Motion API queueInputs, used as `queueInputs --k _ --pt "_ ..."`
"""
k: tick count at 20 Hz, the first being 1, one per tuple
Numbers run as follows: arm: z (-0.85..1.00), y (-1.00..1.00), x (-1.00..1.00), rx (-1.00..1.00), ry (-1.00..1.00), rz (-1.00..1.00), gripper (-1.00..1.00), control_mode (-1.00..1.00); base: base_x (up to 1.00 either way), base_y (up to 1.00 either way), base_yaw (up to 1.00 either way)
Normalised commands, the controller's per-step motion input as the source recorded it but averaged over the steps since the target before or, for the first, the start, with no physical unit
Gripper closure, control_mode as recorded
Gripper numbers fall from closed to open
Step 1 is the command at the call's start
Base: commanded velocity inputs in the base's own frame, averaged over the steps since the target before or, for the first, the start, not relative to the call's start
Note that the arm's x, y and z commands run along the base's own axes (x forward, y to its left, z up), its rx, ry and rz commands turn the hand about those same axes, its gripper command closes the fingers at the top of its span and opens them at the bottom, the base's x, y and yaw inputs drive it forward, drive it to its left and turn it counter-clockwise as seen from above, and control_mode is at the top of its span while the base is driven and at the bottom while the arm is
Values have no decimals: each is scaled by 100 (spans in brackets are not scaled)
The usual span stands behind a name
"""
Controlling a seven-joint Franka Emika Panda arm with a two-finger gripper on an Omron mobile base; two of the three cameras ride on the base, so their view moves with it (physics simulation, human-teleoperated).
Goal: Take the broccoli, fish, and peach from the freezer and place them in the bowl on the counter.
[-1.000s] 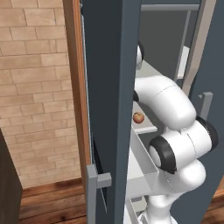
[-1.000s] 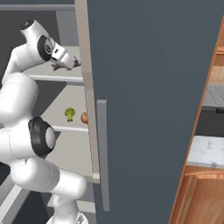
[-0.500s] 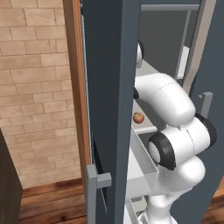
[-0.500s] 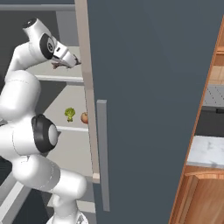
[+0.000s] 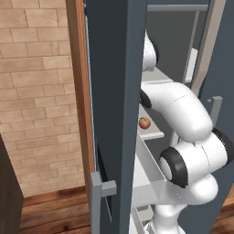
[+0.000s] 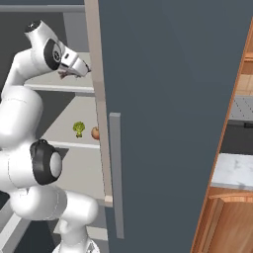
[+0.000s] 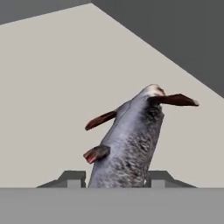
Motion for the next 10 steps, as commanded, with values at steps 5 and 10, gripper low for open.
queueInputs --k 5,10 --pt "-1 -12 -71 0 -12 15 100 -100 0 0 0" --pt "4 -8 -78 0 -4 21 100 -100 0 0 0"
